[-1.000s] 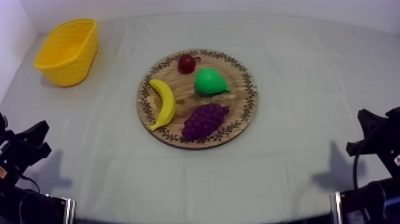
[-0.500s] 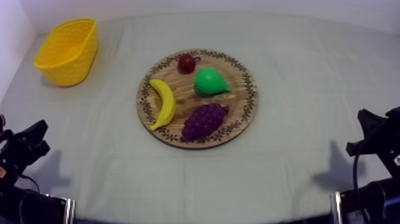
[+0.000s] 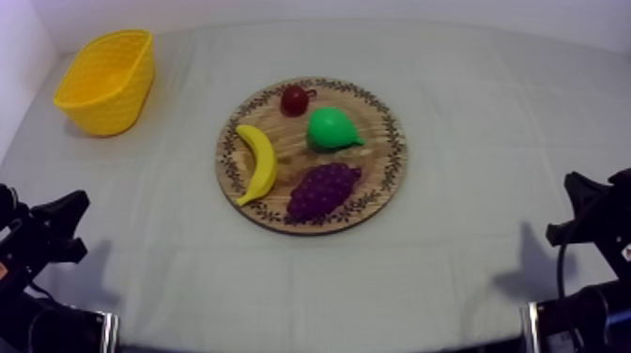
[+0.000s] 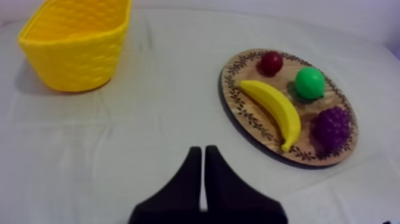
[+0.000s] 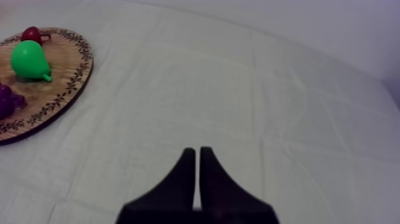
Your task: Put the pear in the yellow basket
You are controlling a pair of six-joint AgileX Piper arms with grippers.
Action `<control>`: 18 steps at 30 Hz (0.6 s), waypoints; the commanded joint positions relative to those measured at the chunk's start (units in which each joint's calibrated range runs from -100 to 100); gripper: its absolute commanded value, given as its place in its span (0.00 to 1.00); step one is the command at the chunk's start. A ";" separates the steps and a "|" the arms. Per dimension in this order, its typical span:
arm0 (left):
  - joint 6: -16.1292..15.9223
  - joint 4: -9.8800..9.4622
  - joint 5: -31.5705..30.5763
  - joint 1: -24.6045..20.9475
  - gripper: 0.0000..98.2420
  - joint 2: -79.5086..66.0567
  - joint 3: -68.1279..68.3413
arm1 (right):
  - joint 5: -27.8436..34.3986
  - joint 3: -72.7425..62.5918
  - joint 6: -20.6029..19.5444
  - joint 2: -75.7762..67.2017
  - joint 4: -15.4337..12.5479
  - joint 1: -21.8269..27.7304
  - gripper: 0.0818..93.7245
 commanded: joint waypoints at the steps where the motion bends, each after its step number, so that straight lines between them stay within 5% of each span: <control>1: 0.26 0.23 0.17 3.16 0.00 -0.20 -0.28 | 0.01 0.00 0.05 -0.02 -0.01 0.00 0.00; 10: 5.23 1.10 1.38 6.28 0.00 6.25 -9.45 | 0.01 0.00 0.04 -0.02 -0.01 0.00 0.00; 18: 9.79 -0.07 8.26 7.16 0.00 24.94 -29.13 | 0.01 0.00 0.04 -0.02 -0.01 0.00 0.00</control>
